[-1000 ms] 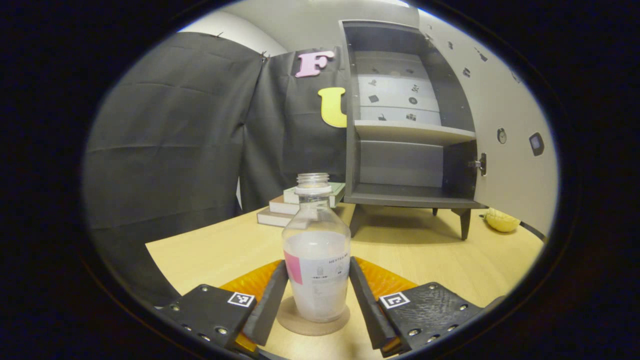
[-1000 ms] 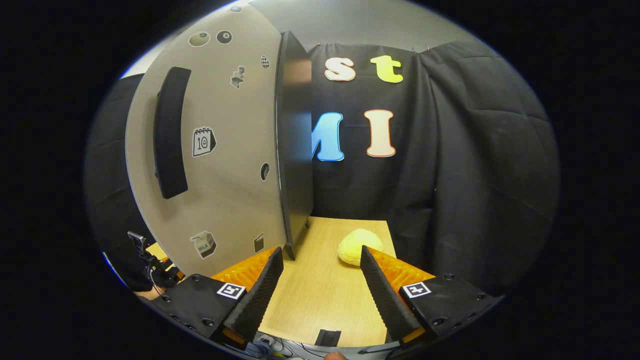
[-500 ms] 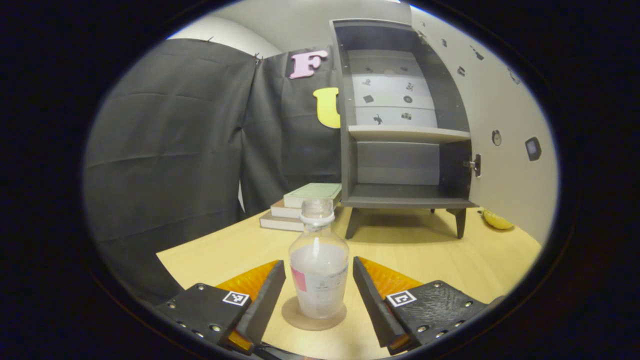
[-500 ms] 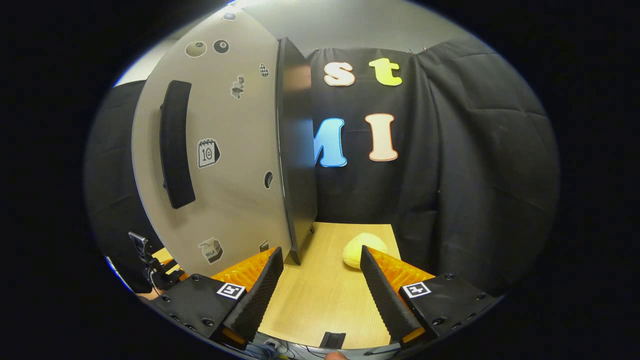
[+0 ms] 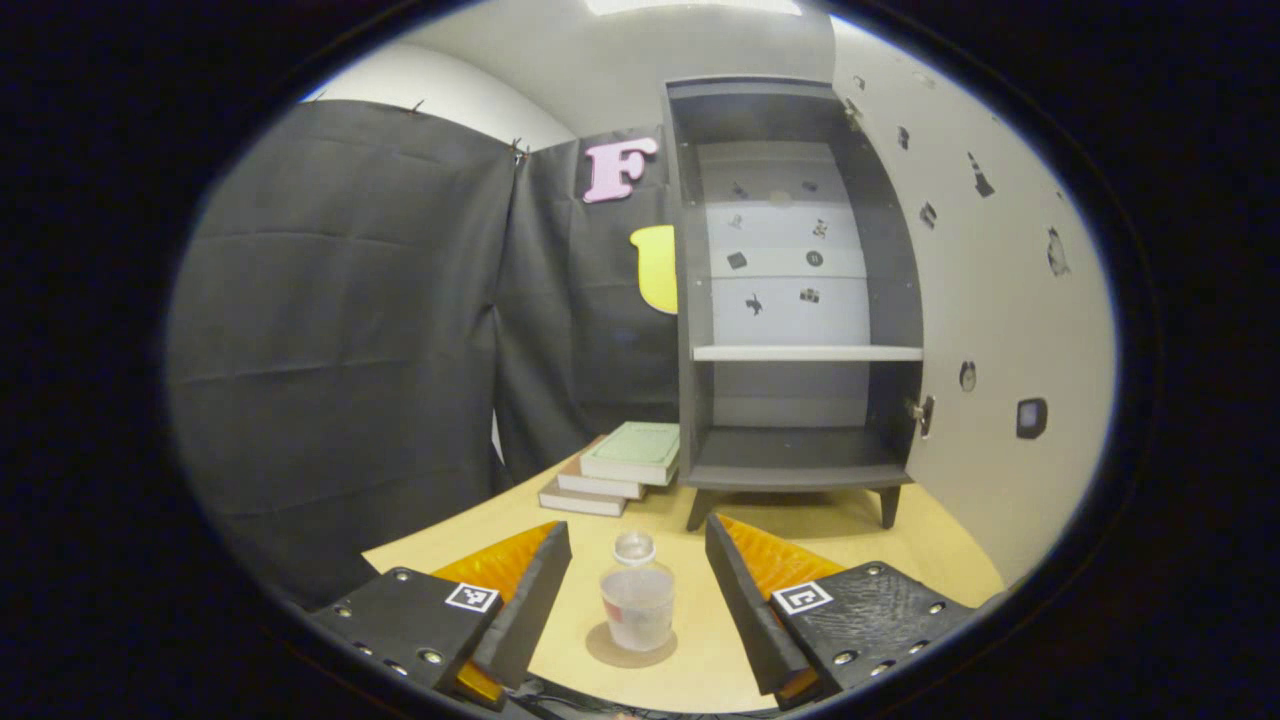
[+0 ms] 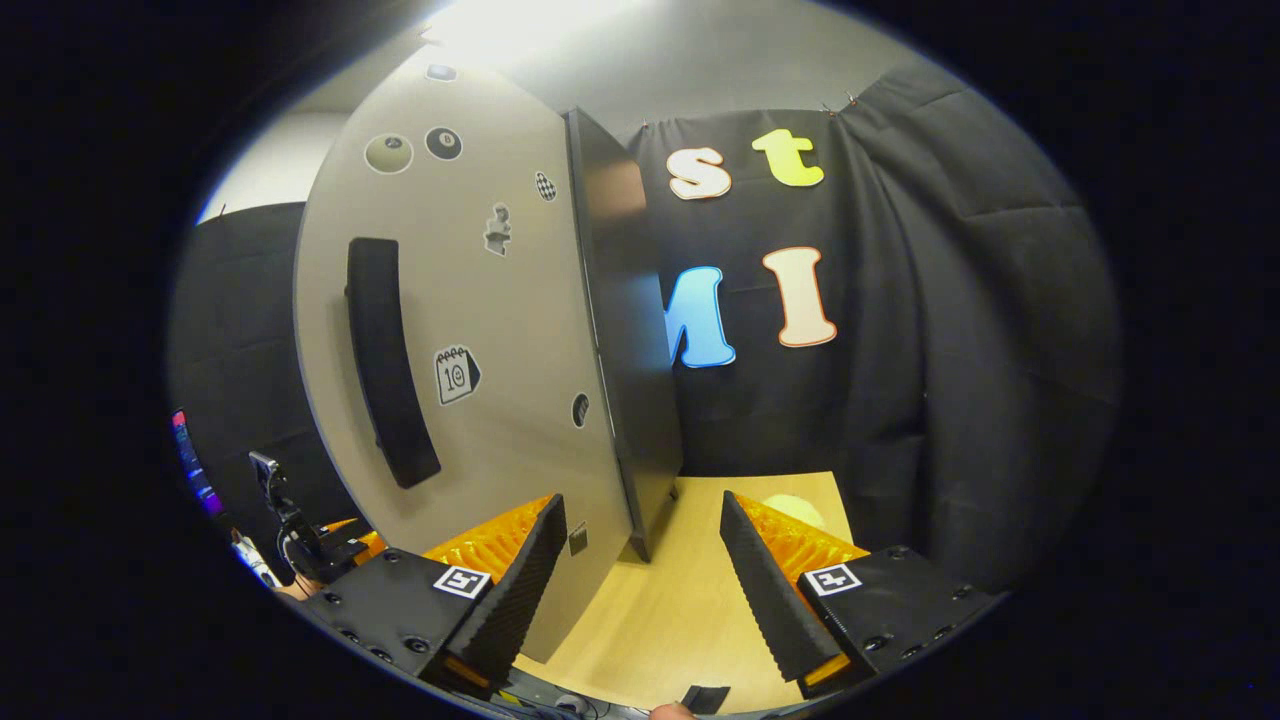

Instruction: Open the cabinet door with the right hand, grasp the bottle in the cabinet with the left hand and place it on the coaster, then close the cabinet door with the right hand.

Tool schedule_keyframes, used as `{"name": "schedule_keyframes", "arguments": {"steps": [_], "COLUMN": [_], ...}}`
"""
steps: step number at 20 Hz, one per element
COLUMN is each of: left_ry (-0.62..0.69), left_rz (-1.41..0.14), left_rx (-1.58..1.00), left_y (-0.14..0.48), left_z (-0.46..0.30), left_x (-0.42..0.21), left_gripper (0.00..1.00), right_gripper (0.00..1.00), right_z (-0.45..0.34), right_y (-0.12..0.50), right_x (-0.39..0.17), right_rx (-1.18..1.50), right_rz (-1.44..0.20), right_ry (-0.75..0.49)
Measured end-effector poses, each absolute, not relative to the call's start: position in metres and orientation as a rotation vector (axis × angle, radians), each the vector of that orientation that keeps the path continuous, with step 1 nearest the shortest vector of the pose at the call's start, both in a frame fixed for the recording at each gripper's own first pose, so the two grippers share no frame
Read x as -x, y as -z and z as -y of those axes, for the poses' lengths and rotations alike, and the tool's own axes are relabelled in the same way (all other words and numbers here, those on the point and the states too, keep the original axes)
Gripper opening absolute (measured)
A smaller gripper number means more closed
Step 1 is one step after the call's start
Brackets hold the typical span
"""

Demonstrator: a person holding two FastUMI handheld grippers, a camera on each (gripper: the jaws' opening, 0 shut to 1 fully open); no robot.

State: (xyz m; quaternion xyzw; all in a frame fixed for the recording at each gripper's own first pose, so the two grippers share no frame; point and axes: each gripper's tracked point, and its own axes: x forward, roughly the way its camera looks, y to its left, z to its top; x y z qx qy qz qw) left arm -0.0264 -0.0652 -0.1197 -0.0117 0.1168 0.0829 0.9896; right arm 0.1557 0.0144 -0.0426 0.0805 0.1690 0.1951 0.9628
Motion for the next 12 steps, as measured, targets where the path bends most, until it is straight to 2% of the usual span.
{"name": "schedule_keyframes", "arguments": {"steps": [2, 6, 9, 10, 12], "left_ry": [-0.153, -0.148, -0.146, -0.143, -0.133], "left_rz": [-0.216, -0.153, -0.128, -0.144, -0.151], "left_rx": [-0.008, 0.003, 0.015, 0.014, 0.007], "left_y": [0.089, 0.049, 0.046, 0.053, 0.057], "left_z": [0.064, 0.059, 0.05, 0.046, 0.039], "left_x": [0.029, 0.026, 0.023, 0.022, 0.019], "left_gripper": [0.84, 0.81, 0.82, 0.81, 0.83], "right_gripper": [0.98, 0.98, 0.98, 0.92, 0.92], "right_z": [-0.022, -0.039, -0.051, -0.055, -0.074], "right_y": [0.031, 0.006, -0.011, -0.014, -0.02], "right_x": [-0.162, -0.17, -0.173, -0.173, -0.169], "right_rx": [-0.193, -0.236, -0.223, -0.216, -0.221], "right_rz": [-0.319, -0.28, -0.238, -0.234, -0.223], "right_ry": [-0.419, -0.459, -0.467, -0.462, -0.482]}}
